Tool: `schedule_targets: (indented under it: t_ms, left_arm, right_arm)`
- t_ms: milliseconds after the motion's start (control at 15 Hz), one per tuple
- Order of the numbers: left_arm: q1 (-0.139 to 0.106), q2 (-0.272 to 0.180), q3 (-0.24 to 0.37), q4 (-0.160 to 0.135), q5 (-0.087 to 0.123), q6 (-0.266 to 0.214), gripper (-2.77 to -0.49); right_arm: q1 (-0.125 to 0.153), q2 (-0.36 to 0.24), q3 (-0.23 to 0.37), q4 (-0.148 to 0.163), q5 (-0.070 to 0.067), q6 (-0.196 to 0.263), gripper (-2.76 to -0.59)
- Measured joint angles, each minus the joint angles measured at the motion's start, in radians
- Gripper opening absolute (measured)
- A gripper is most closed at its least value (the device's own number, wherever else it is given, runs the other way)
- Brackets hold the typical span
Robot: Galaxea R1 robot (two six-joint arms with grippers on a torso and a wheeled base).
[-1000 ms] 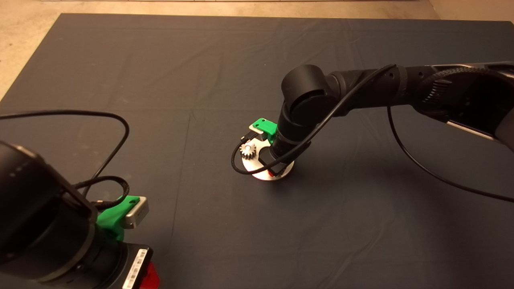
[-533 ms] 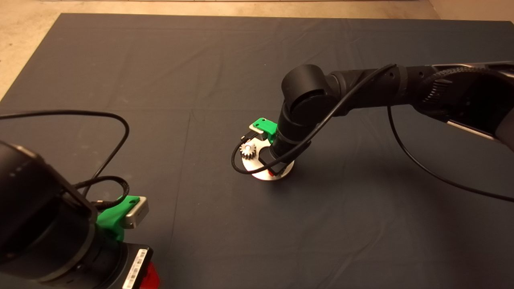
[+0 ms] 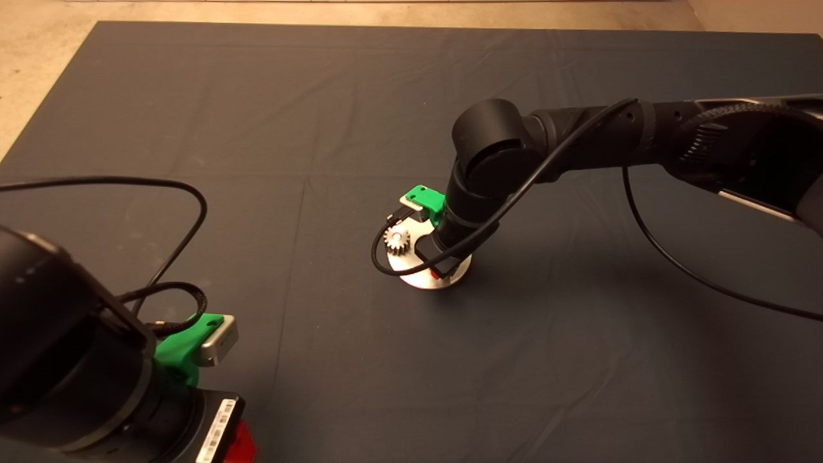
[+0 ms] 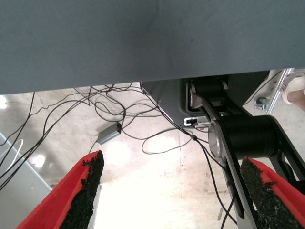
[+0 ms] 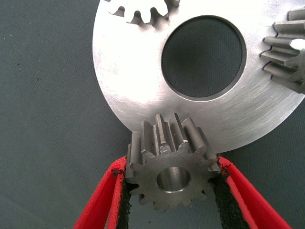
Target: Install three planetary gears onto the carrier pins
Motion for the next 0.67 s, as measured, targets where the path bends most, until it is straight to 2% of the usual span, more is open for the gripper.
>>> schedule_targets:
  t_ms: [667]
  left_arm:
    - [0.0,0.0,0.0,0.0,0.0,0.0,-1.22]
  right_arm:
    - [0.0,0.0,0.0,-0.009,0.001,-0.006,-2.3]
